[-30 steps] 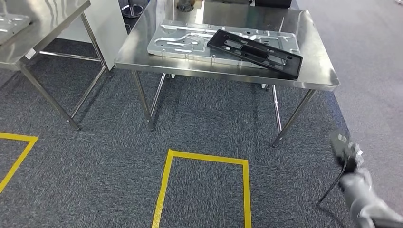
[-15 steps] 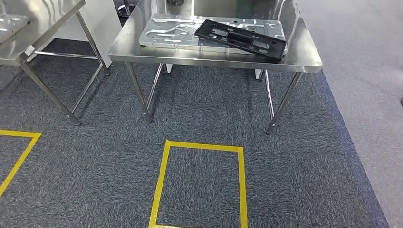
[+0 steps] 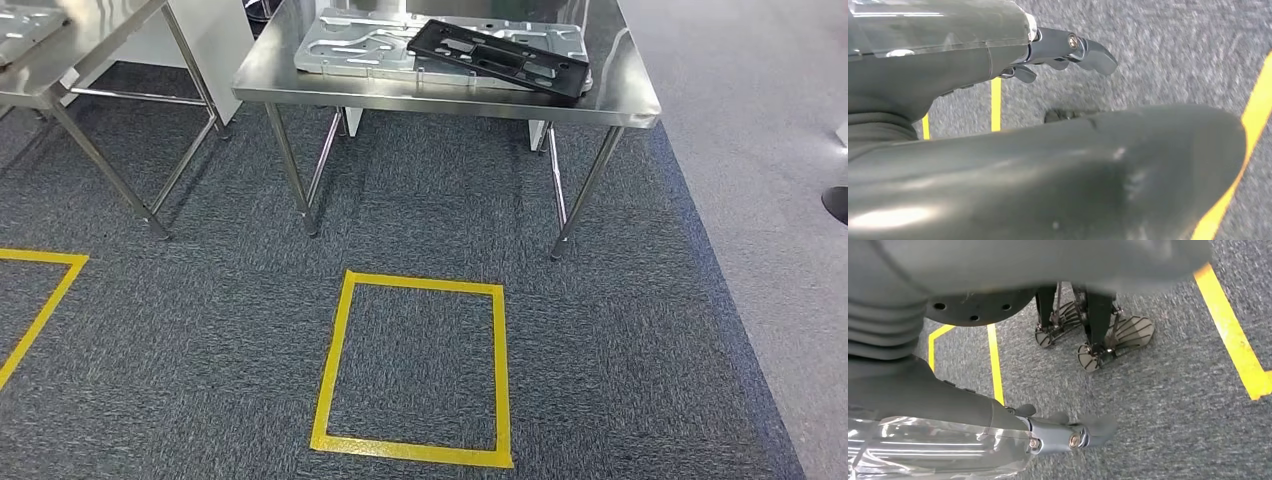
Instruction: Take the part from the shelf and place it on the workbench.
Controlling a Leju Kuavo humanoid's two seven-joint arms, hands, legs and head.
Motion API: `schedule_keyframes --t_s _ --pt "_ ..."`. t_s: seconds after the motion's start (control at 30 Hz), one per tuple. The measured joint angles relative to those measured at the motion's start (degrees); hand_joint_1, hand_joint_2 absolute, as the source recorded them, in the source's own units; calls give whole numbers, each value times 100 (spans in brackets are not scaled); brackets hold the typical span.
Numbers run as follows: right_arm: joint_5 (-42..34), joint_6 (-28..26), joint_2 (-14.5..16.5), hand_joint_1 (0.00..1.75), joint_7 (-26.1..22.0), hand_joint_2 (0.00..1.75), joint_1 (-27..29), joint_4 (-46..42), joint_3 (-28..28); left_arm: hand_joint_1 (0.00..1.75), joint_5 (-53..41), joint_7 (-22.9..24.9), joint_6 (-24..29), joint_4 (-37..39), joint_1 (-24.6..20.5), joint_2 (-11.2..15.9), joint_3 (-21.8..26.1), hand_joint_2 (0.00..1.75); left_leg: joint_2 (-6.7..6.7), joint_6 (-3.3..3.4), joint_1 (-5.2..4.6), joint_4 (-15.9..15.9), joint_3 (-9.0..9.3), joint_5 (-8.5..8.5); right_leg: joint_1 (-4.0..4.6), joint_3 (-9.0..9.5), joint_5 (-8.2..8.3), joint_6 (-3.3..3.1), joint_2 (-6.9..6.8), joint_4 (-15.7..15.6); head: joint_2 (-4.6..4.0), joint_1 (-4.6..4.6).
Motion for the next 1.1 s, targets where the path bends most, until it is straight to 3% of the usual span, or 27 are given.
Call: schedule_keyframes --t_s 0.07,0.13,0.17,0.2,0.23,0.27,0.3,0.33,0.37,0.43,0.5,0.53,0.57,0.67,0.7,0.73,0.77,0.83,0.87,0.9,1.0,1.03,1.07,1.1 --pt "-9 -1 -19 0 -5 0 30 1 -17 0 -7 10 7 0 6 -2 -16 0 26 69 14 -11 -73 97 -24 -169 -327 54 15 419 0 -1" --pt "-15 13 -29 0 -20 87 56 3 -22 0 -13 19 17 0 9 -2 -28 0 39 91 5 5 -169 166 -43 -453 -805 100 18 1216 0 -1" --pt "-16 33 -33 0 -35 131 66 4 -26 0 -20 33 35 0 12 -2 -33 44 42 85 2 20 -215 191 -51 -543 -948 120 18 1535 0 -1" --pt "-17 58 -37 0 -53 175 73 4 -31 0 -28 56 57 0 16 -2 -40 87 45 76 1 37 -252 208 -57 -534 -984 132 18 1660 0 -1" --pt "-17 87 -44 0 -69 131 79 4 -37 0 -37 82 79 0 19 -2 -49 131 46 66 3 59 -277 219 -63 -402 -914 135 17 1540 0 -1" --pt "-15 115 -51 0 -82 87 81 4 -43 0 -45 105 96 0 19 -3 -58 175 46 55 7 82 -293 221 -67 -169 -767 131 16 1206 0 -1" --pt "-7 145 -59 0 -92 44 81 4 -47 0 -47 124 101 0 17 -3 -66 175 45 39 9 106 -305 216 -70 98 -621 115 13 773 0 0" --pt "8 186 -66 0 -106 44 78 4 -51 0 -45 136 102 0 12 -4 -69 131 45 16 -2 143 -324 205 -63 331 -520 88 12 374 0 0" --pt "25 233 -69 0 -123 87 73 4 -51 0 -40 145 100 0 8 -4 -71 87 47 -11 -14 170 -347 197 -54 468 -475 55 11 119 0 0" --pt "53 329 -72 0 -166 175 66 4 -51 0 -20 152 88 0 3 -7 -72 87 52 -64 -34 203 -389 194 -25 517 -499 -17 14 -12 0 -1" --pt "72 400 -72 0 -212 175 57 4 -51 0 -6 150 75 0 -1 -11 -72 175 41 -116 -26 236 -417 151 -39 503 -488 -90 13 -29 0 -1" --pt "87 427 -73 0 -234 175 46 4 -51 0 -4 151 70 0 -4 -13 -72 175 26 -142 -20 356 -472 61 -50 504 -475 -128 11 -49 0 -1" --pt "107 450 -72 0 -259 131 30 4 -51 0 -4 164 67 0 -5 -13 -72 175 8 -166 -10 603 -586 -89 -60 503 -463 -161 9 -67 0 -1" --pt "159 530 -72 0 -310 131 -8 4 -51 0 -2 288 38 0 7 -13 -71 175 -12 -211 11 1766 -1148 -568 -45 488 -454 -201 11 -69 0 -2" --pt "173 581 -72 0 -322 175 -13 4 -51 0 1 337 16 0 16 -13 -70 175 -12 -216 12 1959 -1255 -570 -43 490 -454 -202 12 -66 0 -1" --pt "197 653 -72 0 -336 175 -18 4 -49 0 3 375 -7 0 23 -13 -70 175 -12 -213 14 1921 -1257 -455 -42 496 -454 -202 15 -61 0 -1" --pt "232 739 -72 0 -351 175 -29 4 -39 0 5 403 -30 0 27 -13 -69 175 -12 -203 16 1647 -1151 -241 -42 503 -455 -200 21 -55 0 -1" --pt "310 900 -72 0 -379 175 -61 4 1 0 7 432 -51 0 28 -13 -72 175 -15 -164 10 833 -813 178 -31 507 -458 -177 33 -34 0 -1" --pt "336 969 -73 0 -388 175 -77 -3 38 0 27 438 -55 0 33 -12 -94 175 -18 -142 4 533 -693 286 -21 497 -454 -152 39 -22 0 -1" --pt "349 1026 -75 0 -394 175 -84 -15 83 0 74 443 -59 0 50 -7 -142 175 -22 -119 -4 381 -643 316 -13 481 -446 -120 41 -12 0 -1" --pt "336 1115 -97 0 -395 175 -60 -63 256 0 390 462 -76 -2 160 25 -439 175 -21 -27 1 321 -658 342 -13 447 -429 -19 45 3 0 -1" --pt "322 1117 -110 0 -389 131 -38 -74 313 0 525 468 -82 -6 192 38 -558 175 -15 14 10 305 -663 369 -19 413 -500 13 45 83 0 -1" --pt "306 1116 -123 0 -378 87 -9 -82 369 0 664 474 -89 -18 212 51 -678 131 -8 52 19 288 -673 396 -27 329 -644 41 45 276 0 -1" --pt "298 1115 -132 0 -371 58 7 -87 396 0 733 477 -93 -24 221 58 -738 116 -3 72 23 283 -677 408 -35 288 -725 54 44 375 0 -1"
